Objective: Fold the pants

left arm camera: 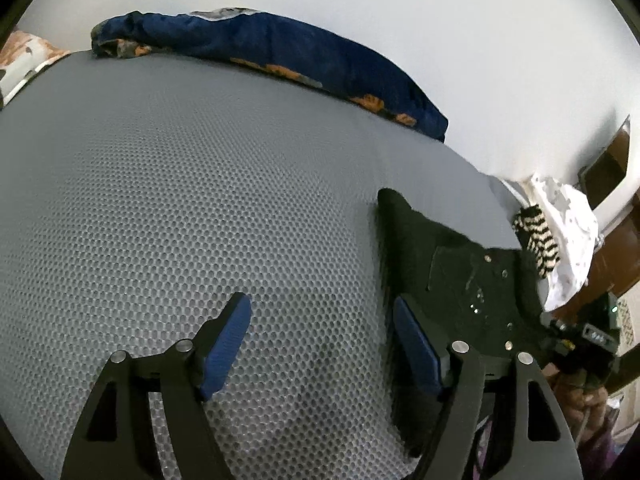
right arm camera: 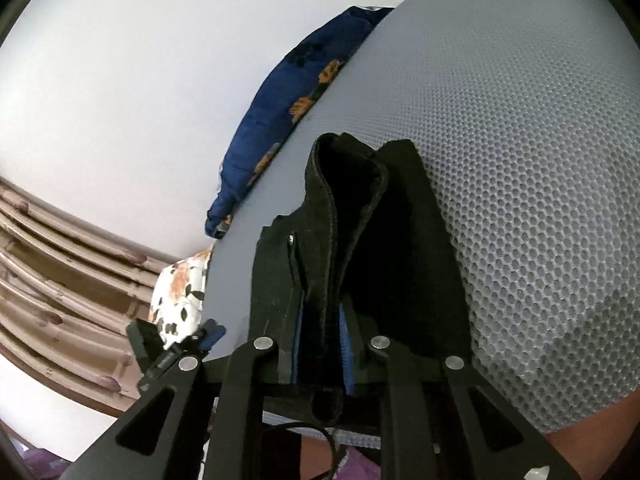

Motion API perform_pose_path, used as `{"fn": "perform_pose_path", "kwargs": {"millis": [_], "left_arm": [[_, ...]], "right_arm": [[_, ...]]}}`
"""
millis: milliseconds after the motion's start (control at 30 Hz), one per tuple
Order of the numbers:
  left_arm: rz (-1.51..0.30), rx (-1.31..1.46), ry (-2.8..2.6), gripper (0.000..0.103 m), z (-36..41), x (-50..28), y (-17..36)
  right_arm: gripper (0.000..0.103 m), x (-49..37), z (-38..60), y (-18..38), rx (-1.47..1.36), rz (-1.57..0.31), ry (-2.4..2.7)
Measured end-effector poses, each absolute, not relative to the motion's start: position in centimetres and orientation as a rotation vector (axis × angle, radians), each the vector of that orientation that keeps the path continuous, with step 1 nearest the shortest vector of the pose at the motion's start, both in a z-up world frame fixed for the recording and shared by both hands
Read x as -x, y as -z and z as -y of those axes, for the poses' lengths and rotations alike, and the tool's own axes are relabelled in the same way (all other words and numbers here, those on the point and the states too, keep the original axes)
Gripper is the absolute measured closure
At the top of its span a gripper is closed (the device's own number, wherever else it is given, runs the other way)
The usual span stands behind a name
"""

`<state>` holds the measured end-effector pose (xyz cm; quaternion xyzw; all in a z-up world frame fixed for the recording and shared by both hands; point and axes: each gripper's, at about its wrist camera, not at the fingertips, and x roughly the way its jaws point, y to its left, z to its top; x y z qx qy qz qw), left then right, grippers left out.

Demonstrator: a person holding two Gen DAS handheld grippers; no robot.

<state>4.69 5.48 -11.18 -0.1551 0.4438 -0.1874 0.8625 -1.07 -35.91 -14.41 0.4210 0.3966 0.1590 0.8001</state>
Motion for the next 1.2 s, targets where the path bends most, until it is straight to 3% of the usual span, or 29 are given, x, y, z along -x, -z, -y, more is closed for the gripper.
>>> {"fn": "perform_pose_path", "kwargs": {"millis": [533, 833, 1000, 1200], "left_arm": [[-1.029, 0.116, 0.554, 0.028, 1.7, -4.8, 12.3], [-1.075, 0.145, 0.590, 0.028, 3.7, -6.5, 13.6], [-0.975, 0.185, 0.552, 0.028, 2.1, -5.9, 11.8], [-0.821, 0.279, 0.424, 0.028, -5.7, -3.3, 7.1]], "right_arm": [[0.091, 1.7, 37.7, 17.1, -0.957, -0.899, -0.295], [0.091, 2.3, 38.3, 17.6, -0.977, -0.903, -0.299], [0.091, 2.4, 38.6, 16.9, -1.067, -0.872, -0.326], [0.090, 0.1, 34.9, 11.9, -1.169, -0.829, -0.486]]}}
